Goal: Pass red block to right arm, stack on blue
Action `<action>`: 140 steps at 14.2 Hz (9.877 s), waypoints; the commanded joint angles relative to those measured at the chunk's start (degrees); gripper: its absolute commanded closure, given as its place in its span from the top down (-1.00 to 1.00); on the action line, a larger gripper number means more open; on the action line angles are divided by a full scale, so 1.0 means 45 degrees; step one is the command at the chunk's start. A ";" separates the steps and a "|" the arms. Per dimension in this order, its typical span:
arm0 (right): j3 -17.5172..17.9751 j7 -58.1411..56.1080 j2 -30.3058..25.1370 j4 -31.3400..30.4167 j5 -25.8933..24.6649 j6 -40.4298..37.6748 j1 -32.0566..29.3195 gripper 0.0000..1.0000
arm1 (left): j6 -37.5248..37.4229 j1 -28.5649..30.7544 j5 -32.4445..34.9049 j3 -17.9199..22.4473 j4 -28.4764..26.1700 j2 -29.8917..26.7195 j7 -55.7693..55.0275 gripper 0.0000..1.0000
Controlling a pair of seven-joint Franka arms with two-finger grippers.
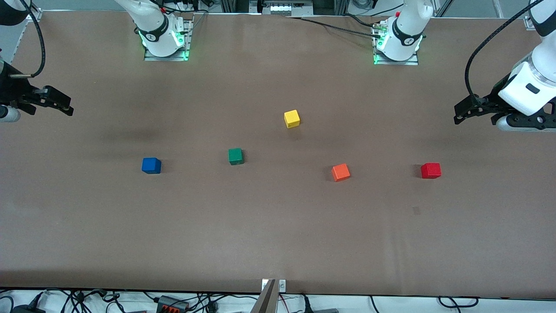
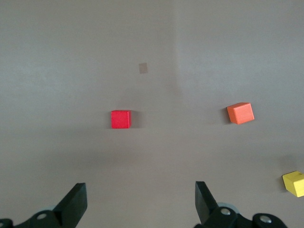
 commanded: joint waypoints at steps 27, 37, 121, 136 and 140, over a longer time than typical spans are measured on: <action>0.0046 -0.0039 0.0063 -0.0355 0.0376 0.0809 0.0110 1.00 | 0.1299 0.1421 0.0238 0.0102 -0.0041 0.3969 0.1708 1.00; -0.0110 -0.0136 -0.0034 -0.0238 0.0708 0.0793 0.0032 1.00 | 1.1651 0.1655 0.0238 0.0102 -0.5297 0.5549 0.2628 1.00; -0.0169 -0.5078 0.7837 0.0661 2.3853 -0.2744 0.4309 0.86 | 1.1423 -0.1001 -1.6579 -0.8375 0.1302 0.6313 2.3176 -0.95; -0.0188 -0.6289 0.7817 0.0895 2.3872 -0.2861 0.4446 -0.81 | 1.1423 -0.0962 -1.6579 -0.8375 0.1302 0.6274 2.3156 -0.95; -0.0188 -0.6289 0.7817 0.0895 2.3853 -0.2841 0.4466 -0.83 | 1.1365 -0.0942 -1.6559 -0.8375 0.1302 0.6215 2.3098 1.00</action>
